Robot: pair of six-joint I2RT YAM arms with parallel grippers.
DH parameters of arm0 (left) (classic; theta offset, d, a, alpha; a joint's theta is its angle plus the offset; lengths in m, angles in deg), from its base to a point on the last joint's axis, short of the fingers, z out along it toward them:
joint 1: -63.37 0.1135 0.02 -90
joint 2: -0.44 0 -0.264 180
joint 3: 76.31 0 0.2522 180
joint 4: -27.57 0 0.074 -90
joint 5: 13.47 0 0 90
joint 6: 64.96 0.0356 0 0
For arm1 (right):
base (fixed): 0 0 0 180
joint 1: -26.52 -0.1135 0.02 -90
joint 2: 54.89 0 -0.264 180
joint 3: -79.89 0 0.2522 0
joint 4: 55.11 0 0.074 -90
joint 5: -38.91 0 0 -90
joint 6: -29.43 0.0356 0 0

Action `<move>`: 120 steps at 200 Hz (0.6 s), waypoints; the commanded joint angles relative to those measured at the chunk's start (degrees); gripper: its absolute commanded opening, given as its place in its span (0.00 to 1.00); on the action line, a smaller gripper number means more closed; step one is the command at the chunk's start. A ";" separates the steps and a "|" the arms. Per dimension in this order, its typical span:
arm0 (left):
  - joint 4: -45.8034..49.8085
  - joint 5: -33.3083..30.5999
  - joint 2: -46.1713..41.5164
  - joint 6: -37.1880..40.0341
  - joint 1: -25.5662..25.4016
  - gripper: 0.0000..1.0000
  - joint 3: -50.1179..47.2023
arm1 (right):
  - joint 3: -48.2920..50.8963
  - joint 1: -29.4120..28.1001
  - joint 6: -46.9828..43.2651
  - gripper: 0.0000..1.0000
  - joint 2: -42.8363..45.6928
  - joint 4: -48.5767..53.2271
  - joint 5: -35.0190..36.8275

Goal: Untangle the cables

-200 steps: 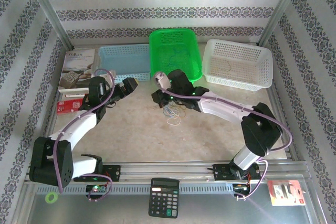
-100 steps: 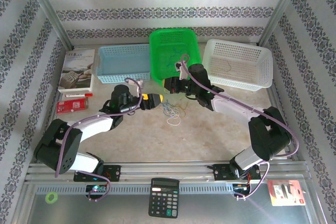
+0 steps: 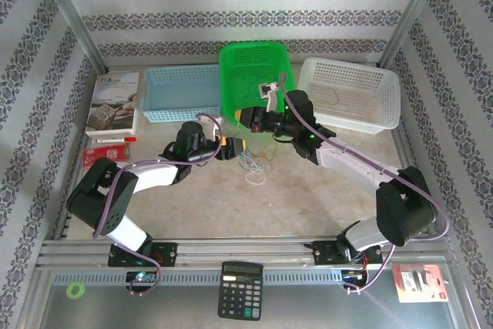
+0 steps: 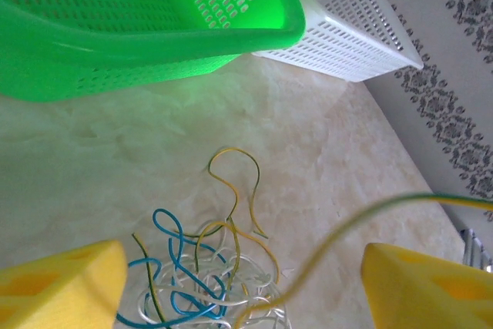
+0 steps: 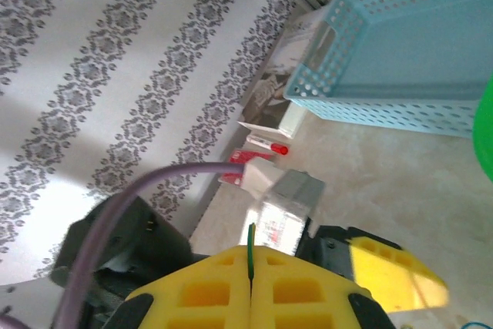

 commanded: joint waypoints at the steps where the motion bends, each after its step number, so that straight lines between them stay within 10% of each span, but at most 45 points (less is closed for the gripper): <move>1: -4.25 0.72 1.90 0.07 -0.82 0.72 1.66 | -2.48 0.02 2.15 0.00 2.55 -2.60 -2.13; 53: -5.62 1.73 3.67 -0.86 -1.30 0.52 1.62 | -5.78 0.32 4.43 0.00 4.82 -3.13 -3.08; 120: -6.64 2.04 3.56 -2.04 -1.61 0.51 0.19 | -8.95 4.59 4.30 0.00 8.26 -2.10 -2.85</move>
